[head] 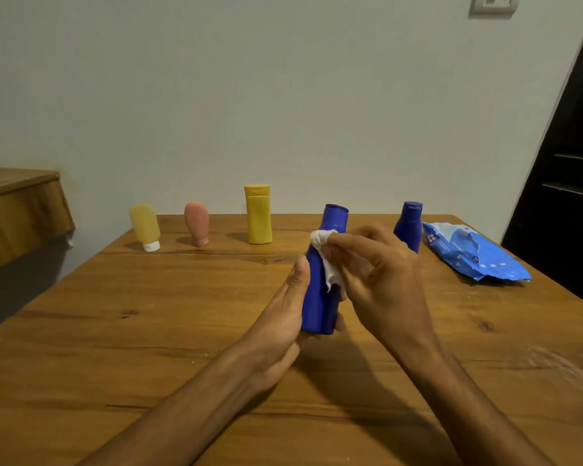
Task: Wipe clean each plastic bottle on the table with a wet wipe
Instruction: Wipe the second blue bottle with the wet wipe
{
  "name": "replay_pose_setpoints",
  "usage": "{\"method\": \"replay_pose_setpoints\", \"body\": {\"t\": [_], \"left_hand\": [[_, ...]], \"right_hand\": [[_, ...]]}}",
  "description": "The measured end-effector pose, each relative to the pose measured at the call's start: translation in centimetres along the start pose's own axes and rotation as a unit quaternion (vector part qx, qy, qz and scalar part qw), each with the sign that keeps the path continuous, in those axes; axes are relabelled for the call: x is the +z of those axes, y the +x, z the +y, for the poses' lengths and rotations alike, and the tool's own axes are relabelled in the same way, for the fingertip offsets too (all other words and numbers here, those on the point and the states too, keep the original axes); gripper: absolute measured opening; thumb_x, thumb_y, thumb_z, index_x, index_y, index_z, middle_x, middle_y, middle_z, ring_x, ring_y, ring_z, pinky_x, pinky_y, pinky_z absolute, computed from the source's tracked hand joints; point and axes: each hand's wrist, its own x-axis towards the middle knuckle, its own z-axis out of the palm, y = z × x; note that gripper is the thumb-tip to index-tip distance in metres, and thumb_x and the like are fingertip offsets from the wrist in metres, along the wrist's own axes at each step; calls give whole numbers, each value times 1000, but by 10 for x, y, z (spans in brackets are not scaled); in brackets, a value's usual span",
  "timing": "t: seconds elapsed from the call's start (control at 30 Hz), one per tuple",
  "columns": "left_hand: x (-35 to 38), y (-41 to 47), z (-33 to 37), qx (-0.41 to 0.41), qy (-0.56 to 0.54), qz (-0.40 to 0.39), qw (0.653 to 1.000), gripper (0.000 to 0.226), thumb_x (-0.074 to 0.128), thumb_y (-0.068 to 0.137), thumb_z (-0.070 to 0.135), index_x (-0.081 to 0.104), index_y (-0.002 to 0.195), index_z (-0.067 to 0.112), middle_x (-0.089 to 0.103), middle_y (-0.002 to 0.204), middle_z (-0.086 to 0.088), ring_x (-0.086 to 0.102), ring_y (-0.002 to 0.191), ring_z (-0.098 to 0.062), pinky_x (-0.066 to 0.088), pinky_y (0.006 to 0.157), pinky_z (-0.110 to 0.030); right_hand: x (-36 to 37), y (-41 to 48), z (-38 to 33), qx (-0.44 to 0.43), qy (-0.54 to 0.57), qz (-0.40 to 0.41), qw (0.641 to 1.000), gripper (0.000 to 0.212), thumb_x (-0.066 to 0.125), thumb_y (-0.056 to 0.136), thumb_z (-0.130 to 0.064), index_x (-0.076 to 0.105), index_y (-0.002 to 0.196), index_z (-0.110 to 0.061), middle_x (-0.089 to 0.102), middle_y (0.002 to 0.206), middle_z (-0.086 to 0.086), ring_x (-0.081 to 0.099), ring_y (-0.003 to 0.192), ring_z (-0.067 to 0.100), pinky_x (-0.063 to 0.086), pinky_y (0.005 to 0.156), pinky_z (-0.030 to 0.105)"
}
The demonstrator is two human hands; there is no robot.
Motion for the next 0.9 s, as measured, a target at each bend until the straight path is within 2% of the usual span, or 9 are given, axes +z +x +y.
{"method": "replay_pose_setpoints", "body": {"t": [0.13, 0.3, 0.4, 0.43, 0.53, 0.63, 0.73, 0.83, 0.9], "left_hand": [[-2, 3, 6, -26, -100, 34, 994, 53, 47, 85, 57, 60, 121, 21, 74, 106, -11, 70, 97, -23, 47, 102, -50], [-10, 13, 15, -48, -223, 84, 970, 74, 54, 80, 57, 54, 128, 1, 70, 106, -20, 68, 101, -29, 50, 99, -48], [-14, 19, 17, -59, -252, 105, 960, 82, 54, 74, 63, 51, 130, 3, 71, 87, -18, 73, 82, -27, 60, 71, -41], [-15, 19, 18, -58, -252, 106, 960, 78, 52, 78, 63, 52, 129, 4, 71, 86, -16, 73, 80, -26, 60, 69, -39], [-19, 17, 25, -39, -253, 97, 962, 68, 44, 90, 59, 54, 131, 5, 68, 94, -13, 65, 85, -23, 52, 86, -39], [-25, 16, 33, -29, -269, 101, 957, 63, 43, 94, 58, 55, 132, 10, 70, 93, -9, 64, 76, -17, 49, 68, -28], [-26, 16, 36, -17, -271, 99, 957, 54, 46, 95, 52, 54, 131, 11, 72, 86, -7, 66, 71, -15, 46, 69, -26], [-25, 15, 37, -18, -277, 99, 956, 47, 54, 94, 41, 55, 128, 8, 71, 86, -11, 64, 78, -19, 46, 77, -30], [-24, 15, 38, -20, -272, 101, 957, 48, 59, 91, 36, 55, 129, 7, 68, 87, -11, 62, 74, -19, 45, 71, -29]], "right_hand": [[5, -3, -3, -19, -22, -79, 996, 23, 64, 81, -30, 69, 101, -21, 61, 95, -6, 58, 86, 9, 52, 73, 41], [8, -5, -8, -60, -35, -148, 987, 25, 52, 84, -38, 69, 96, -25, 60, 91, -8, 56, 80, 9, 49, 67, 43], [5, -3, -11, -76, -58, -187, 978, 18, 62, 83, -33, 70, 97, -25, 60, 92, -10, 52, 80, 2, 46, 70, 30], [2, -2, -11, -69, -51, -214, 973, 17, 64, 83, -30, 71, 97, -24, 60, 92, -11, 52, 80, 0, 45, 70, 22], [-10, 6, -7, -26, -12, -275, 961, 16, 67, 83, -25, 72, 98, -23, 58, 90, -19, 56, 83, -3, 44, 66, 11], [-15, 10, 2, 26, 1, -224, 974, 16, 69, 82, -24, 73, 97, -24, 63, 90, -16, 58, 81, -3, 42, 63, 10], [-12, 9, 2, 61, 17, -131, 989, 18, 68, 82, -26, 72, 99, -23, 65, 91, -15, 58, 83, -3, 43, 64, 7], [-3, 5, -2, 70, 26, -76, 994, 20, 68, 83, -24, 71, 102, -20, 64, 95, -11, 57, 86, -3, 44, 67, 6], [3, 1, -5, 59, 23, -46, 997, 20, 68, 83, -22, 70, 102, -18, 65, 96, -6, 58, 85, 1, 46, 66, 10]]}}
